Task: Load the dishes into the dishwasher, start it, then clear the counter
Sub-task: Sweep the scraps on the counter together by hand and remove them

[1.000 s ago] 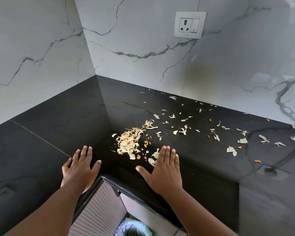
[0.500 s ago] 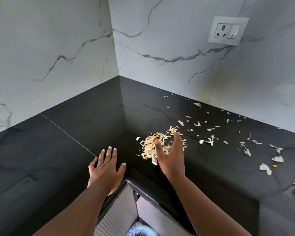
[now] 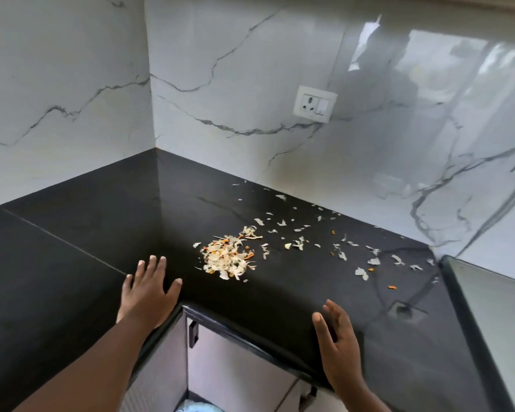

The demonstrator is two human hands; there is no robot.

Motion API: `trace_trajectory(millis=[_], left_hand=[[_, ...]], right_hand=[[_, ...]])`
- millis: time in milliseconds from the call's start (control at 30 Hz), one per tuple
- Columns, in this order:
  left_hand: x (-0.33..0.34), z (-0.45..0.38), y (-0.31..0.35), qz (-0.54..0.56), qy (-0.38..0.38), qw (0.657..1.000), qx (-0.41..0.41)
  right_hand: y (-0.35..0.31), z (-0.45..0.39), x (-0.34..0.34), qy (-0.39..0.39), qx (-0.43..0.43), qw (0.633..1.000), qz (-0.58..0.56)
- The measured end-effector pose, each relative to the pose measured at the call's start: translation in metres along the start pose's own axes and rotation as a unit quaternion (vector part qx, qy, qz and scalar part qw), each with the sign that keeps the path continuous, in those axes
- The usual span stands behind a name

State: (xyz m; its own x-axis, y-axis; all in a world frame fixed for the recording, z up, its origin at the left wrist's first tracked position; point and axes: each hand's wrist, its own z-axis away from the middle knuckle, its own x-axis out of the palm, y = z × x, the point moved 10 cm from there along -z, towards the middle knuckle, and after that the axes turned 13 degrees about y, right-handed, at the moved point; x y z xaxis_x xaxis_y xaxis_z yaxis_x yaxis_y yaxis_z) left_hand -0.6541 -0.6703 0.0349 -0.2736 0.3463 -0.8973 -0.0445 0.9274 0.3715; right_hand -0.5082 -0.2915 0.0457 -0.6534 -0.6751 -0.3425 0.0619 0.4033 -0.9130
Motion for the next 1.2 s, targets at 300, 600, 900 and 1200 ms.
trace_trajectory(millis=[300, 600, 900, 1200], left_hand=[[-0.007, 0.027, 0.084, 0.005, 0.065, 0.996, 0.064], [0.098, 0.105, 0.283, -0.025, -0.068, 0.941, 0.331], [0.137, 0.104, 0.344, -0.07, -0.091, 0.964, 0.242], [0.135, 0.101, 0.339, -0.074, -0.124, 0.97, 0.197]], right_hand=[[0.052, -0.02, -0.166, 0.066, -0.029, 0.956, 0.283], [0.077, -0.088, -0.211, 0.039, -0.069, 0.929, 0.362], [0.122, -0.24, -0.232, -0.029, -0.077, 0.927, 0.365], [0.155, -0.355, -0.167, -0.132, -0.09, 0.925, 0.346]])
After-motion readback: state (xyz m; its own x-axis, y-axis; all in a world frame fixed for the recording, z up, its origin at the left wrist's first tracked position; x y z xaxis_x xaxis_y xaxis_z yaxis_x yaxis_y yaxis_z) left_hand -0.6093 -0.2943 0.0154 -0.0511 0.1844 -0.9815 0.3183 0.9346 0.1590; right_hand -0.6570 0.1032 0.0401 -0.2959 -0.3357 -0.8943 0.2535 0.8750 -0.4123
